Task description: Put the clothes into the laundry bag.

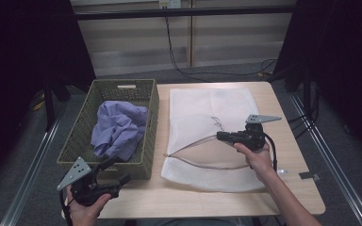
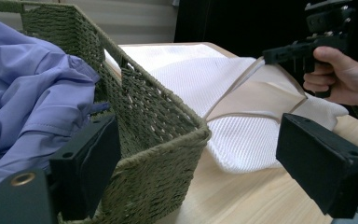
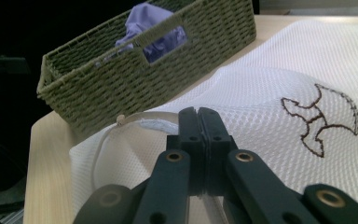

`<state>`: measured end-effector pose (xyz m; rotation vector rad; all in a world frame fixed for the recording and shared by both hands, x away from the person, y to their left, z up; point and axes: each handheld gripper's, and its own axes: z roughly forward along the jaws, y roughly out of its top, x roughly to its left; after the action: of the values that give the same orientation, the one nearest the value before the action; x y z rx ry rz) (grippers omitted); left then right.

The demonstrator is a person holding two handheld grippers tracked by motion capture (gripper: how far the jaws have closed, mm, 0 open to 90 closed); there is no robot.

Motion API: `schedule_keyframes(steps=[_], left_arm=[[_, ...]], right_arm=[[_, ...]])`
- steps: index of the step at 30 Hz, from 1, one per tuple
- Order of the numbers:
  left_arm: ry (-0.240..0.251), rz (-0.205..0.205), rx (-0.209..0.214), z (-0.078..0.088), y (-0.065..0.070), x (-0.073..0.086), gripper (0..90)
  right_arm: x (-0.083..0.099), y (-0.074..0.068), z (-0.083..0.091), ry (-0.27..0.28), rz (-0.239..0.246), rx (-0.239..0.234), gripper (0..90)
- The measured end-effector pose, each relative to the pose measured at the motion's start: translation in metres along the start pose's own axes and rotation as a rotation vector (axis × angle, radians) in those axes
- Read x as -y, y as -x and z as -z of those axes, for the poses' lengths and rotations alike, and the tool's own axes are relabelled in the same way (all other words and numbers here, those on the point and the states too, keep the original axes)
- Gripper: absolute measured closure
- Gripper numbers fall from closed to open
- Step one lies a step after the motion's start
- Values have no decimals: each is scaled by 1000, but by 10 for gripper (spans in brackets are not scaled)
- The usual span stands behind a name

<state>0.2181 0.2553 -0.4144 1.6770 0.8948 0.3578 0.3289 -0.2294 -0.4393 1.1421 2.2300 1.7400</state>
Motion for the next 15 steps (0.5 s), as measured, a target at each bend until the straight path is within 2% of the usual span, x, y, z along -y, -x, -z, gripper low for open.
schedule_keyframes(steps=[5, 8, 11, 15], left_arm=[[-5, 15, -13, 0, -4, 0, 119], [-5, 13, -9, 1, -5, 0, 118], [-7, 3, -26, 2, -6, -1, 113], [-7, 28, -25, 1, -12, -2, 113]], right_arm=[[-8, 0, 3, 33, 9, 6, 895], [-11, 0, 4, 49, 8, 3, 895], [-13, 0, 4, 52, 9, 14, 895], [-15, 1, 4, 61, 4, 9, 894]])
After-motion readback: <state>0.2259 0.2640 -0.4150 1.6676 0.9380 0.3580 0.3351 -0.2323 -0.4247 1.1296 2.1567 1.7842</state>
